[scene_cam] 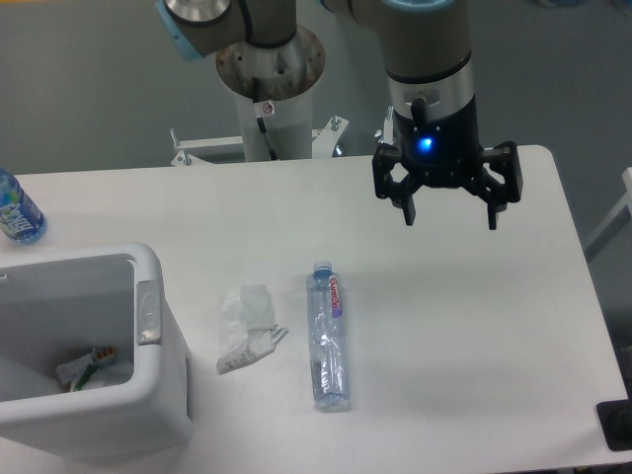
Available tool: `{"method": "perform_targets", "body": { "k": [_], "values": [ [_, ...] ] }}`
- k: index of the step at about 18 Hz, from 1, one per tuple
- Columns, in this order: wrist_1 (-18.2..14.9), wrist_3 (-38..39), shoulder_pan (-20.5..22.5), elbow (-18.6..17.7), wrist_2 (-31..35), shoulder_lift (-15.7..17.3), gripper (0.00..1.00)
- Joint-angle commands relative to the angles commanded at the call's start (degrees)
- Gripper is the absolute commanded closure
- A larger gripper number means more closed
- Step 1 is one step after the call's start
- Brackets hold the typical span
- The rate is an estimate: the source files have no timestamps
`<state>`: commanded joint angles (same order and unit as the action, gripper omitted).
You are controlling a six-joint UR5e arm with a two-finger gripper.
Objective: Place the trash in the trash can
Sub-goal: 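Move the open gripper toward the crumpled white tissue, then lower the gripper onto the white tissue and close on it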
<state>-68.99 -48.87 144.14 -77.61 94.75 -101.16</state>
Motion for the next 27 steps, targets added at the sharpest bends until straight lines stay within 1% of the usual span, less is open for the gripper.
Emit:
{"method": "perform_targets", "body": {
  "k": [6, 9, 11, 13, 15, 16, 18, 20, 21, 24, 27],
  "values": [
    [0.3, 0.8, -0.2, 0.0, -0.8, 0.0, 0.0],
    [0.4, 5.3, -0.4, -0.2, -1.0, 0.0, 0.0],
    [0.6, 8.2, -0.6, -1.0, -1.8, 0.0, 0.0],
    [0.7, 8.8, -0.7, -2.5, -3.8, 0.1, 0.0],
    [1.8, 8.9, -1.0, -4.1, -4.4, 0.4, 0.0],
    [2.7, 9.0, -1.2, -5.5, -4.4, 1.0, 0.0],
    [6.0, 10.2, -2.2, -8.2, -4.5, 1.6, 0.0],
    [8.9, 15.7, -3.6, -10.3, -4.6, 2.0, 0.0],
    [10.1, 16.9, -4.6, -11.0, -5.4, 2.0, 0.0],
    [10.5, 16.7, -6.2, -14.1, -7.6, 2.1, 0.0],
    [10.5, 16.6, -10.1, -17.9, -7.5, 1.5, 0.0]
  ]
}}
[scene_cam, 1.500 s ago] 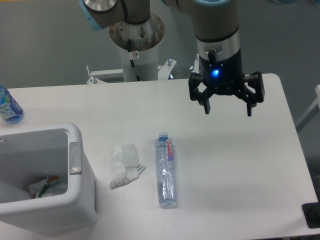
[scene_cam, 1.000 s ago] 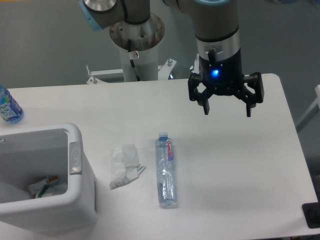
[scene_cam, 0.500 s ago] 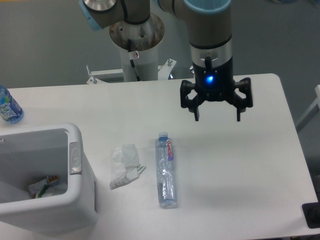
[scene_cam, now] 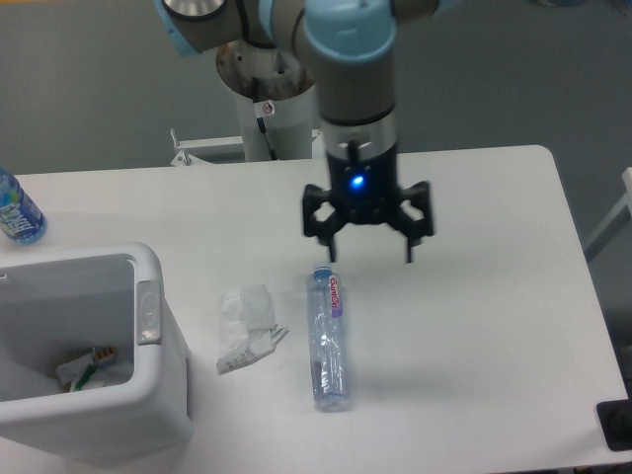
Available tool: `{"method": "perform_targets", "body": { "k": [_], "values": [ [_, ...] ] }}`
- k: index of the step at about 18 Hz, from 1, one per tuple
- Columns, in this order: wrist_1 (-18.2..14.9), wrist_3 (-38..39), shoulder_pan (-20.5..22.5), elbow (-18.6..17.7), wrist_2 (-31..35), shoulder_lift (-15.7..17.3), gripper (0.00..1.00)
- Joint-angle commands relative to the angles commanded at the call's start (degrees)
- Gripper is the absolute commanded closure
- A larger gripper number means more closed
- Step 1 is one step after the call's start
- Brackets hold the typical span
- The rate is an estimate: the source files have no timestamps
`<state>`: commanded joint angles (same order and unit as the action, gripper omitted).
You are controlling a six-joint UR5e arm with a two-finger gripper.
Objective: Place the trash in the trash can
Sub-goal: 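Lower the gripper onto the white tissue and close on it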
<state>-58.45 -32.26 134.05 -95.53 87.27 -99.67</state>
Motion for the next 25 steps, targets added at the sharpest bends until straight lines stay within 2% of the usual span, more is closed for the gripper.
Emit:
{"method": "perform_targets", "body": {
  "k": [5, 8, 15, 22, 23, 25],
  "values": [
    [0.1, -0.1, -2.8, -5.0, -0.1, -0.9, 0.0],
    [0.3, -0.2, -5.0, -6.7, 0.2, -3.2, 0.0],
    [0.4, -1.8, -7.3, -8.4, 0.5, -8.1, 0.0],
    [4.0, -1.6, -8.3, -8.4, 2.9, -11.6, 0.0],
    [4.6, -1.6, -8.3, -8.5, 3.1, -11.6, 0.03],
    [4.7, -1.6, -8.3, -8.5, 3.2, -11.6, 0.21]
  ]
}}
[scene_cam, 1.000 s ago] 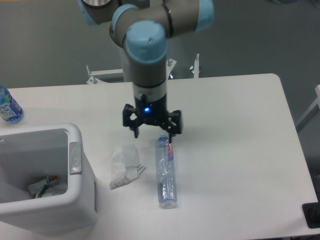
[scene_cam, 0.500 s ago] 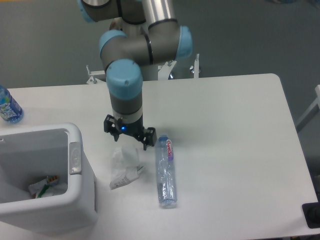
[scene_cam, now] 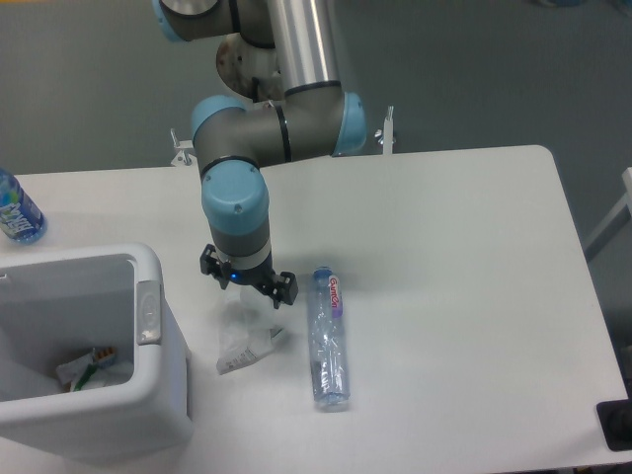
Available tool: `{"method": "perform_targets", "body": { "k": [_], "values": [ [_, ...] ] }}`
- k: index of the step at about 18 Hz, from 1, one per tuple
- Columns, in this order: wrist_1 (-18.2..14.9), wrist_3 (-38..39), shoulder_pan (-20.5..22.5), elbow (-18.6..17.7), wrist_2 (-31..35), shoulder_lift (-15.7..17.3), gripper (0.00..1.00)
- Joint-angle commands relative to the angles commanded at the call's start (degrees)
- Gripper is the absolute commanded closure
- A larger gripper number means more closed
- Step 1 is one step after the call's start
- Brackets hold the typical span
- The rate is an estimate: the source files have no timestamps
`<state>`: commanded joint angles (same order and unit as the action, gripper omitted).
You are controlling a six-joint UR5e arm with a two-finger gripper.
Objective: Place the trash in the trash can
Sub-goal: 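Lower the gripper onto the white tissue and close on it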
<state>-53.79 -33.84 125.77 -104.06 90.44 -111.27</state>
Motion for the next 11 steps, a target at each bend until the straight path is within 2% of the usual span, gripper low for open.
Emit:
{"method": "perform_targets", "body": {
  "k": [9, 10, 11],
  "values": [
    [0.0, 0.3, 0.0, 0.2, 0.1, 0.2, 0.92],
    [0.0, 0.3, 0.0, 0.3, 0.1, 0.3, 0.98],
    [-0.1, 0.2, 0.0, 0.4, 0.1, 0.4, 0.99]
  ]
}}
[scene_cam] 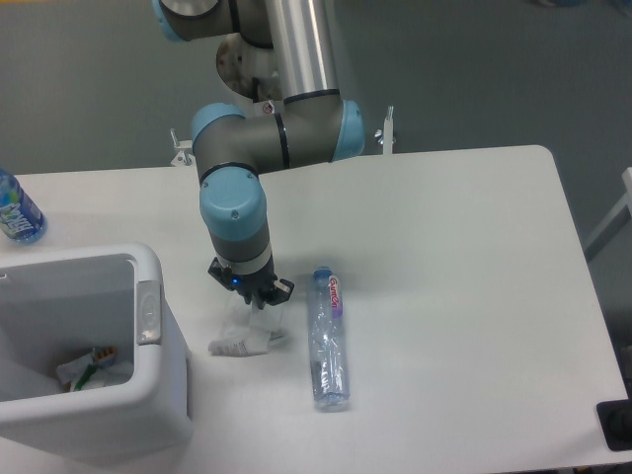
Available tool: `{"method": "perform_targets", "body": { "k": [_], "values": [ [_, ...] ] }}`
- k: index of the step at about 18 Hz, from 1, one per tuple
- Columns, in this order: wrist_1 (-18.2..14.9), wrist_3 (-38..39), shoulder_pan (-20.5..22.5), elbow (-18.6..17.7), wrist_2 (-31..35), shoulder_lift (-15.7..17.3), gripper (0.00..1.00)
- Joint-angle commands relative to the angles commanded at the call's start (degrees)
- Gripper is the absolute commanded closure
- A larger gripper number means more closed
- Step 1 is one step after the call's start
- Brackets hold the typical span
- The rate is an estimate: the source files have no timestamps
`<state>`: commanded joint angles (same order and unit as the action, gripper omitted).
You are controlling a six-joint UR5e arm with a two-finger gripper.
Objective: Place the trash in the trash can
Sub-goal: 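Lower the gripper onto the white tissue and close on it, then lift the gripped tissue up off the table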
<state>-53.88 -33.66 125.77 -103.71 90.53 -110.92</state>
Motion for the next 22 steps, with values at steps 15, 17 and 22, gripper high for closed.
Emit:
{"method": "perform_targets", "body": {
  "k": [15, 17, 22],
  "values": [
    [-0.8, 0.3, 5.3, 4.4, -1.3, 9.2, 1.0],
    [-0.8, 0.4, 7.2, 6.5, -3.5, 10.9, 1.0],
    [-0.7, 4.6, 14.4, 12.6, -15.4, 13.0, 1.0]
  ]
}}
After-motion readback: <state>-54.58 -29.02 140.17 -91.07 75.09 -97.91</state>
